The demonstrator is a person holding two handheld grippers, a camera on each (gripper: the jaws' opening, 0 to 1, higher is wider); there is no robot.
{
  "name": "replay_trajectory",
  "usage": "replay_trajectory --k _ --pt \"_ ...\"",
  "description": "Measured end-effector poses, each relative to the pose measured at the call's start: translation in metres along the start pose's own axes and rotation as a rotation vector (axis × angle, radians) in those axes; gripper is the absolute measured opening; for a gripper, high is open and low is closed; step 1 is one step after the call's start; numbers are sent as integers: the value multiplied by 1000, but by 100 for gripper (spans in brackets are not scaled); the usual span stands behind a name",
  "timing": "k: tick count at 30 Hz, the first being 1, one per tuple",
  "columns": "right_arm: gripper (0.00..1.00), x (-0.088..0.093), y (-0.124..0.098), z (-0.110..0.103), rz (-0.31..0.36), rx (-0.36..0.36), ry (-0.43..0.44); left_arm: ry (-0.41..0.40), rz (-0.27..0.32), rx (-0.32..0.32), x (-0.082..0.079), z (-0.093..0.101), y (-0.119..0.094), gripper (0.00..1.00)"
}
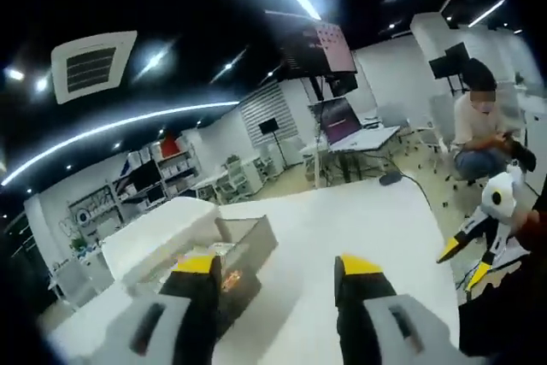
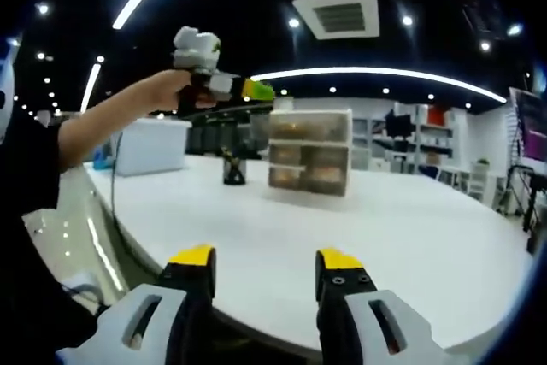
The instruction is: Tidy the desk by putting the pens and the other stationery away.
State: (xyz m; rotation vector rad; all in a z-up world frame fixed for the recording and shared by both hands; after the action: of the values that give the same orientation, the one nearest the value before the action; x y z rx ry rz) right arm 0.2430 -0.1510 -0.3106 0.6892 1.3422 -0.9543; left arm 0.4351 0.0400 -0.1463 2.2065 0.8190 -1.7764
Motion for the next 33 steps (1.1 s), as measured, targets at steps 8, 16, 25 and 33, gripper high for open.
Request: replay_trajectory --k 8,16,25,33 --pt "44 -6 -2 -3 3 5 -28 -82 45 -7 39 36 -33 54" --pt "46 -6 -1 -4 -1 7 -47 -155 116 -88 74 60 -77 55" --pt "51 -3 2 -9 4 -21 -59 -205 161 -178 111 76 -124 55" --pt "52 -1 2 -10 32 -48 -42 -256 80 -202 156 95 -156 58"
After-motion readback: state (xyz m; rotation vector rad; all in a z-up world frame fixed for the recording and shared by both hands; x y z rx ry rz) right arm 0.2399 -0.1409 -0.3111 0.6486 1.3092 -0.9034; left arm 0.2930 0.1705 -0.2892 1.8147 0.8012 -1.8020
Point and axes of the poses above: the point that each gripper's makers call its tool centre point, and the gripper's own axes: y roughly forward along the fingers, z roughly to its right, x roughly out of its underside, the point moved 8 cm from there along -y, roughly backward along the fingers, and after that the axes turned 6 degrees about -y, right-handed, at the moved point
